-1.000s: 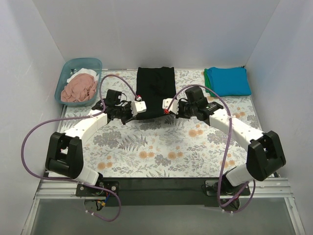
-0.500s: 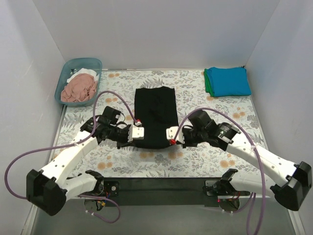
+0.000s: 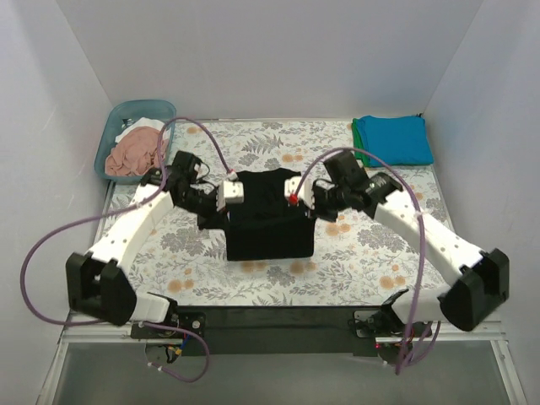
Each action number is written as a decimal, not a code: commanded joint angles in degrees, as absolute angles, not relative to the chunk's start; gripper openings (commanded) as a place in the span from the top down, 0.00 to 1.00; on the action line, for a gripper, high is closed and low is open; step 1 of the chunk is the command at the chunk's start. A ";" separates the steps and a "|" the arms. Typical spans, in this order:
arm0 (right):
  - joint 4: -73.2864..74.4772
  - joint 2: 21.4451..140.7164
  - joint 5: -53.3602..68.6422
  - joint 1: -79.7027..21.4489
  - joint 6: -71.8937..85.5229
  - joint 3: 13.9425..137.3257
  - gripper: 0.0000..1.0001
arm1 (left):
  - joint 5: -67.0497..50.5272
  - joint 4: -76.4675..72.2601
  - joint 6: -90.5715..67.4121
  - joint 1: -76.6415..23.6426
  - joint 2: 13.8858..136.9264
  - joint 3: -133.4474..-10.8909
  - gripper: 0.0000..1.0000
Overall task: Fold and stack the t-shirts
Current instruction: Fold the tshirt
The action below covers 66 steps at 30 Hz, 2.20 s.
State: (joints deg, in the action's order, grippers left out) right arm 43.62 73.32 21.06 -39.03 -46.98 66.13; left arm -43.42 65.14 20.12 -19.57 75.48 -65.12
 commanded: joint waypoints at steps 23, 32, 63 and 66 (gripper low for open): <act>32.08 127.11 25.22 -25.14 -53.62 102.32 0.99 | -37.35 32.60 9.40 -8.87 118.49 -83.62 1.00; 29.79 104.89 29.87 -28.74 -48.35 73.67 0.99 | -39.72 38.75 10.81 -14.15 96.27 -60.31 1.00; 33.57 124.27 59.85 -27.94 -11.34 91.85 0.88 | -38.94 24.26 2.37 -31.64 98.08 -61.79 0.56; 33.31 125.94 59.50 -29.09 -11.51 91.50 0.88 | -38.32 23.73 2.37 -32.52 98.87 -61.26 0.56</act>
State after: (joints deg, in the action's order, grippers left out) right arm 33.32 125.97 55.44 -27.35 -13.63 89.58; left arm -39.11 26.33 1.69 -31.53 99.35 -61.47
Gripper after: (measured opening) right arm 0.119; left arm 0.439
